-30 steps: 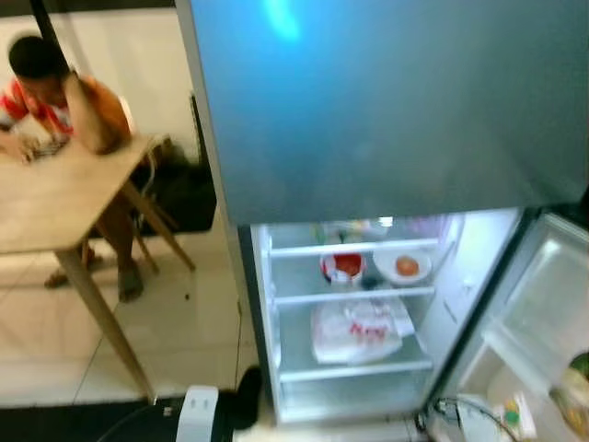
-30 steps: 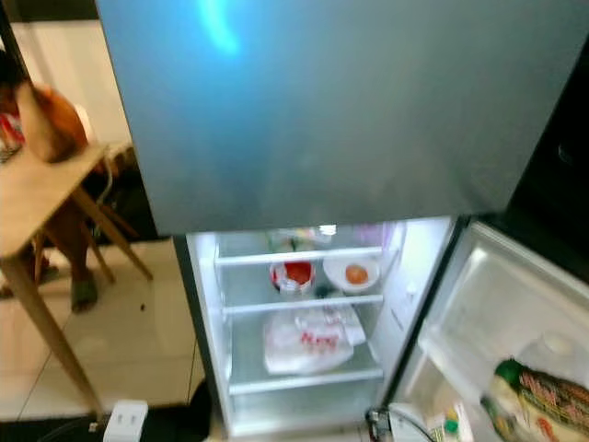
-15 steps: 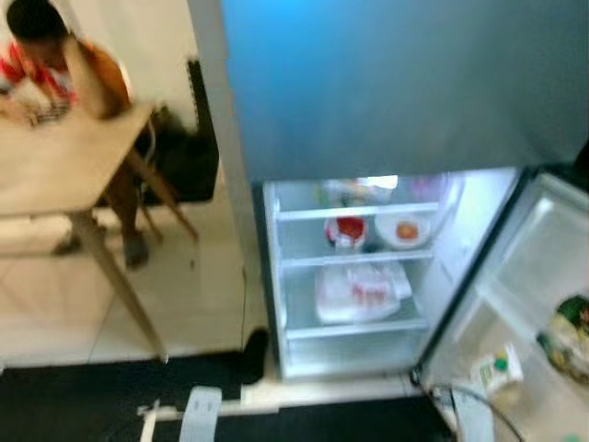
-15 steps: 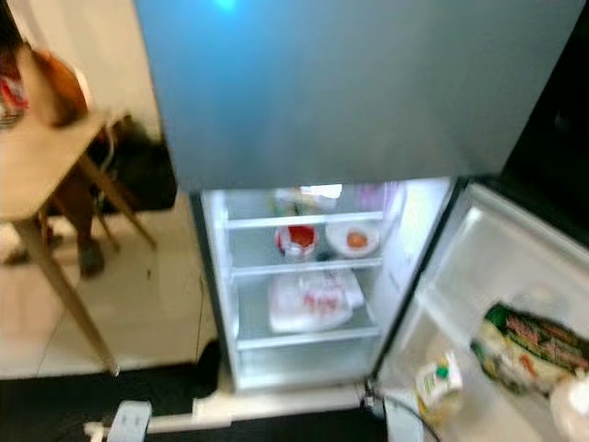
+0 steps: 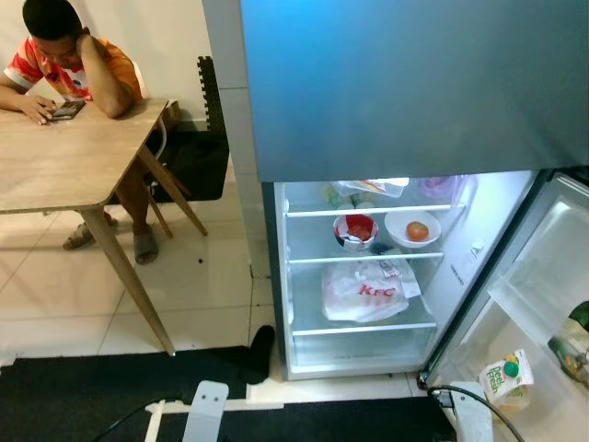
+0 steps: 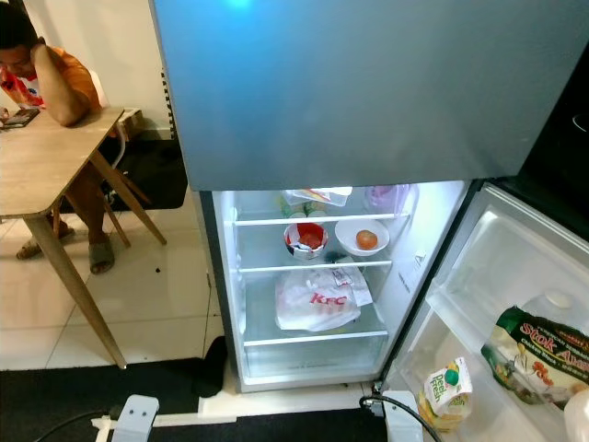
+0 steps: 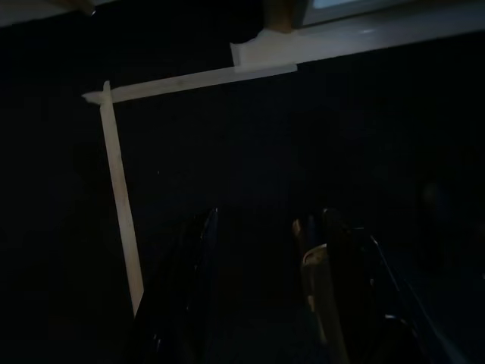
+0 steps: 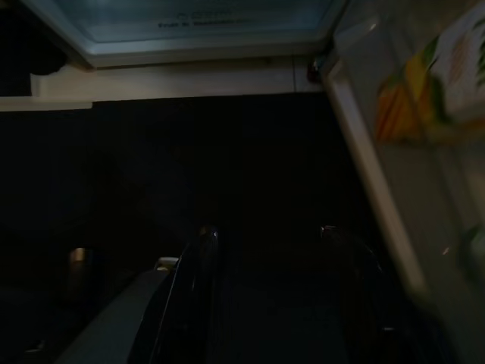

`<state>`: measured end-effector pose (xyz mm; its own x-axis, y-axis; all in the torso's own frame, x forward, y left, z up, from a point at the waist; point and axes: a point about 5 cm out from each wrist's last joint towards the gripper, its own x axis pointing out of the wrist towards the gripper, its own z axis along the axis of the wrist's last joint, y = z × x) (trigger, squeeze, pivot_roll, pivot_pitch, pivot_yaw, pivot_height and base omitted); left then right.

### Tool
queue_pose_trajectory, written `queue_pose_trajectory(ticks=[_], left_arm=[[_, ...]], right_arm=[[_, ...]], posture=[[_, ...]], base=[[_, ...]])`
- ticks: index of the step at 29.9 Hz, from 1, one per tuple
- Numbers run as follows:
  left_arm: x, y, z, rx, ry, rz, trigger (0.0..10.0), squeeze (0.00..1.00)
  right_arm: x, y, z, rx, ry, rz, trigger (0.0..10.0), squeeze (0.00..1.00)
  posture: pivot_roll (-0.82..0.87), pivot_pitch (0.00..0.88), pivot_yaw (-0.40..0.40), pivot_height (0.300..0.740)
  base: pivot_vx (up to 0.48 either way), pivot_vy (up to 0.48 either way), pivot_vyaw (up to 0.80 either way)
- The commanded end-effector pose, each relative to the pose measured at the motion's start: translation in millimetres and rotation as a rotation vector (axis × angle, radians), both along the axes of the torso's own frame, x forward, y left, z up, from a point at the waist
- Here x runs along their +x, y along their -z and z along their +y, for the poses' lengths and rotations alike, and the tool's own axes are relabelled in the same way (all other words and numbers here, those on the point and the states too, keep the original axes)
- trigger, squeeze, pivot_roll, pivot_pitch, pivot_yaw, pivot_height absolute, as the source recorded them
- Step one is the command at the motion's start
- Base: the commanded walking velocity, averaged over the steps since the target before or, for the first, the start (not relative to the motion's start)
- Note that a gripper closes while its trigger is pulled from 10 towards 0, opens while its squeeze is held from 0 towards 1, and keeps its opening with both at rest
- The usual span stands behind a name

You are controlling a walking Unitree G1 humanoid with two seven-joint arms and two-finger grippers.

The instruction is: Restocking fridge

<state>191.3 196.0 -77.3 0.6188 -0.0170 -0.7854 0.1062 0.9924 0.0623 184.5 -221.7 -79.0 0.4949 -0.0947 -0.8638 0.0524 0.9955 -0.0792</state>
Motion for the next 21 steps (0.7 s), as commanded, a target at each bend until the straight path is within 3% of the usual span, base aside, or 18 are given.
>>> queue_pose_trajectory(ticks=[1,11,21], left_arm=[[-1.3,0.5,1.7,0.018,0.008,0.002,10.0,0.0],[7.1,-3.8,-3.1,0.028,0.048,-0.036,10.0,0.0],[11.4,-6.2,-4.5,0.03,0.059,-0.054,10.0,0.0]], right_arm=[[-1.1,-0.1,-3.0,-0.004,0.016,0.001,10.0,0.0],[-4.0,0.9,-4.2,0.011,0.048,-0.013,10.0,0.0],[-4.7,1.3,-3.9,0.017,0.053,-0.013,10.0,0.0]], posture=[[-0.02,0.014,0.02,0.74],[-0.02,0.007,0.028,0.74],[-0.02,0.007,0.038,0.74]], base=[[0.0,0.0,0.0],[0.0,0.0,0.0],[0.0,0.0,-0.78]])
